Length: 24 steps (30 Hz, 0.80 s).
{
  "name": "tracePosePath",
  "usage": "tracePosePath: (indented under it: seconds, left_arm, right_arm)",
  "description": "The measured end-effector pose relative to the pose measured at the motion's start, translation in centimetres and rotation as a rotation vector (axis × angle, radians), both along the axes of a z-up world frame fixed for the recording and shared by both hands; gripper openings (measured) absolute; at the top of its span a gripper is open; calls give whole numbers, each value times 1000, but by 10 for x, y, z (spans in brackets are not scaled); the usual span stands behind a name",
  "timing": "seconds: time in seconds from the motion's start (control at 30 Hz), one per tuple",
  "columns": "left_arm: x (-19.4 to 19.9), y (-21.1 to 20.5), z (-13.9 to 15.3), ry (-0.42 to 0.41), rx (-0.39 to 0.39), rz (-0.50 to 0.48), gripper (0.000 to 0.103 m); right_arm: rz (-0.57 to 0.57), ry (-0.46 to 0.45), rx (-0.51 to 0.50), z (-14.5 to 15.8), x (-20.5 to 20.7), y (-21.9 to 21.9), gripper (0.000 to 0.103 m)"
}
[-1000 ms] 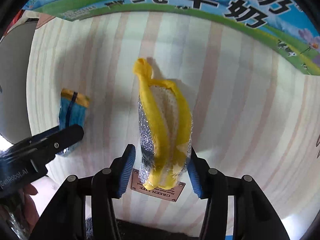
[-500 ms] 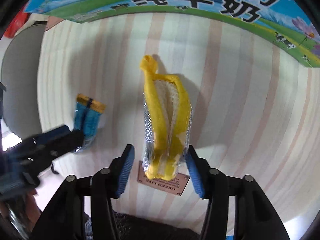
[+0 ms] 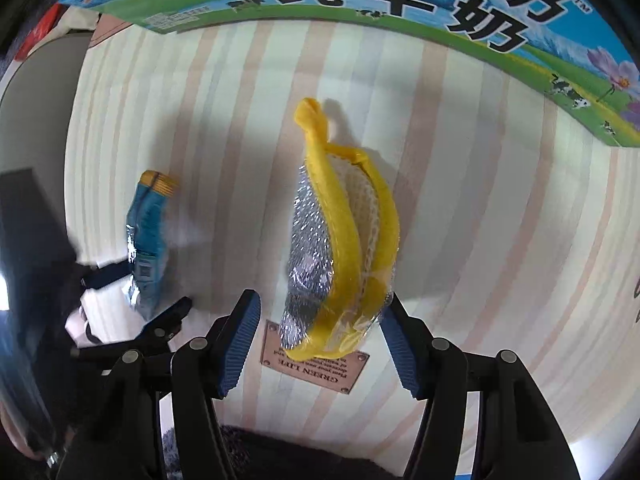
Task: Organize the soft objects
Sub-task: 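Carry both items into the box and open both tools to release them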
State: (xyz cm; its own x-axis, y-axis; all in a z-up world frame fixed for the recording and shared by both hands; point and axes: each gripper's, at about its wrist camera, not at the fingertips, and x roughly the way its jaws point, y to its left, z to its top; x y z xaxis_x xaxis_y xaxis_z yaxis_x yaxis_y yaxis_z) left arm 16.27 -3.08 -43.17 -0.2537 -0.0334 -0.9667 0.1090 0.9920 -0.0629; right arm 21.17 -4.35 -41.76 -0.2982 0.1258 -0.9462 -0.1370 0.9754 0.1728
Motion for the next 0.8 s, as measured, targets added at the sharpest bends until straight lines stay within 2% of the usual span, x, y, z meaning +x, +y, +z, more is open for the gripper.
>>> tracePosePath:
  seconds: [0.07,0.1,0.13,0.23,0.33,0.43,0.53,0.67,0.8]
  left_arm:
    - [3,3,4,-28,9,40,20]
    - [3,5,6,-35,3,55,18]
    - [4,4,9,-42,-10,77,17]
    - [7,3,24,-79,-52,132,15]
    - [15,0,54,-138,-111,174,15]
    - [33,-9,104,-235,-169,193,15]
    - [54,-18,154,-330,-209,195,15]
    - [103,18,215,-419,-259,142,15]
    - [156,28,235,-456,-227,78,15]
  right_arm:
    - [-10,-4,-8,-3,-1,0,63]
    - [-11,-19,-20,-4,-2,0,53]
    - [-7,-14,-16,-4,-2,-1,49]
    - [-9,-28,-10,-2,-6,-9,46]
    - [-16,-42,15,8,-6,-16,42]
    - [-30,-76,70,38,-5,-23,41]
    - [-39,-132,130,84,-3,-39,41]
    - [-64,-241,169,152,17,-72,41]
    - [-93,-357,133,207,55,-104,41]
